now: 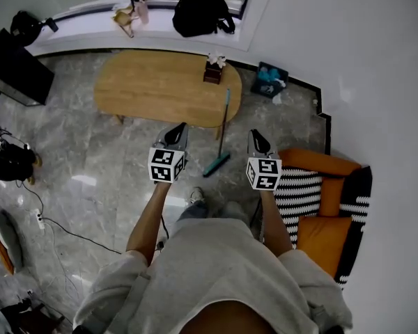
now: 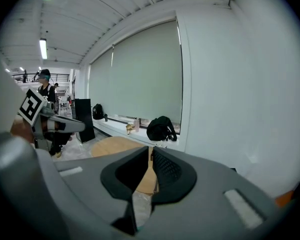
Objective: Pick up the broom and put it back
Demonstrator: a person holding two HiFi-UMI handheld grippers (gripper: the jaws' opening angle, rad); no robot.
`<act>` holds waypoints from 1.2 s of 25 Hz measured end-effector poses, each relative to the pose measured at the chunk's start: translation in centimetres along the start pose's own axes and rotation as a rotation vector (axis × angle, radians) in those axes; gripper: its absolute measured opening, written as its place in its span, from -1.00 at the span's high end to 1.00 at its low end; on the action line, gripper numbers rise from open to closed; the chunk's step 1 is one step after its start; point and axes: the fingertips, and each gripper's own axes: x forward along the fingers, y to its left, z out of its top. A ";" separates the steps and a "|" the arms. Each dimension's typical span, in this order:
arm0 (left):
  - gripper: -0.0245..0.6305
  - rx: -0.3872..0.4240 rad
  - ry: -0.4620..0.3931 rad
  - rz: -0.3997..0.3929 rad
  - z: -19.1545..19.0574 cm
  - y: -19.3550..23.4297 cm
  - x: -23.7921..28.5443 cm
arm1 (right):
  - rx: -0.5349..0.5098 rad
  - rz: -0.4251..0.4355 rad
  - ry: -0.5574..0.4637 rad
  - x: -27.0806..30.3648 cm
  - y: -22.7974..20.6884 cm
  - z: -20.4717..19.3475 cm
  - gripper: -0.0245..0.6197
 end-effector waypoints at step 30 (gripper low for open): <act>0.93 -0.128 0.207 0.156 -14.0 3.6 8.2 | 0.132 0.133 0.308 12.2 -1.3 -19.9 0.17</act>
